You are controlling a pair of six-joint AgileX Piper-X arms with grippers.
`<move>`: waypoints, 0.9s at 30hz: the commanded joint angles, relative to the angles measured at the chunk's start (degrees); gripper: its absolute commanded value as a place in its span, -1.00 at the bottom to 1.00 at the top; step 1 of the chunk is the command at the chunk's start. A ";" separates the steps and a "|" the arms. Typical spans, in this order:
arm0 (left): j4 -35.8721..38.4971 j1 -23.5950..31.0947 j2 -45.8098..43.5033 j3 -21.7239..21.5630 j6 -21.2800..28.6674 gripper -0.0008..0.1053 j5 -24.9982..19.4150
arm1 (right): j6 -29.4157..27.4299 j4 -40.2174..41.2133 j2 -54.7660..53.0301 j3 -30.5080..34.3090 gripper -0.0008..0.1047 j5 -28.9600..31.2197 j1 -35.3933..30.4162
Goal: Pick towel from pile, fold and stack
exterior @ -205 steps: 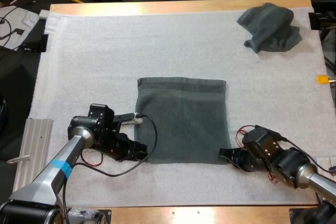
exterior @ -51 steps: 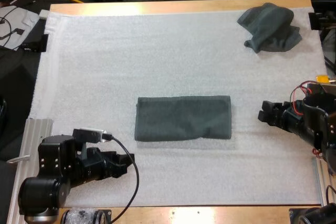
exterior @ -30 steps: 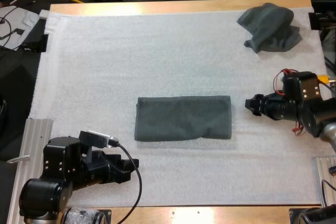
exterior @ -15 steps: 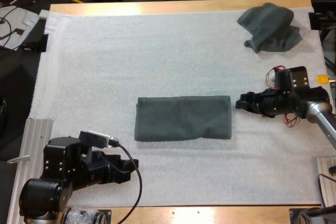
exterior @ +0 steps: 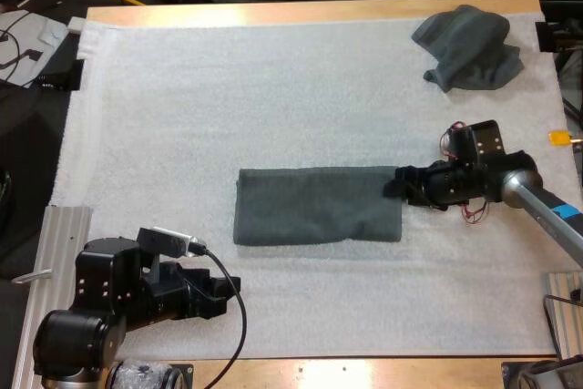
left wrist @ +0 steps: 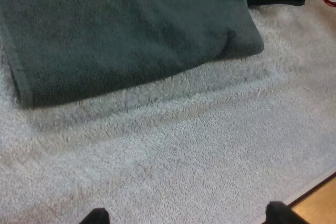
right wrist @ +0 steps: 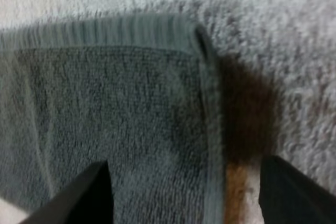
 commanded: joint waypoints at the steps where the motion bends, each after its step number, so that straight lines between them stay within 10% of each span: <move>1: -0.02 -0.15 -0.15 -0.26 -0.03 0.12 0.06 | -0.13 0.56 -0.23 -0.34 0.11 -0.07 0.61; 14: 0.00 -0.03 0.00 -0.35 0.02 0.11 1.05 | 8.94 -5.70 3.66 -0.81 0.03 1.28 8.53; 21: 0.21 0.05 -0.20 -0.33 0.20 0.11 1.36 | 8.63 -3.05 2.73 -0.94 -0.92 4.54 8.25; 27: 0.06 -0.19 -0.25 -0.34 0.02 0.11 1.88 | 7.60 -0.70 0.66 -0.28 -0.99 8.07 8.62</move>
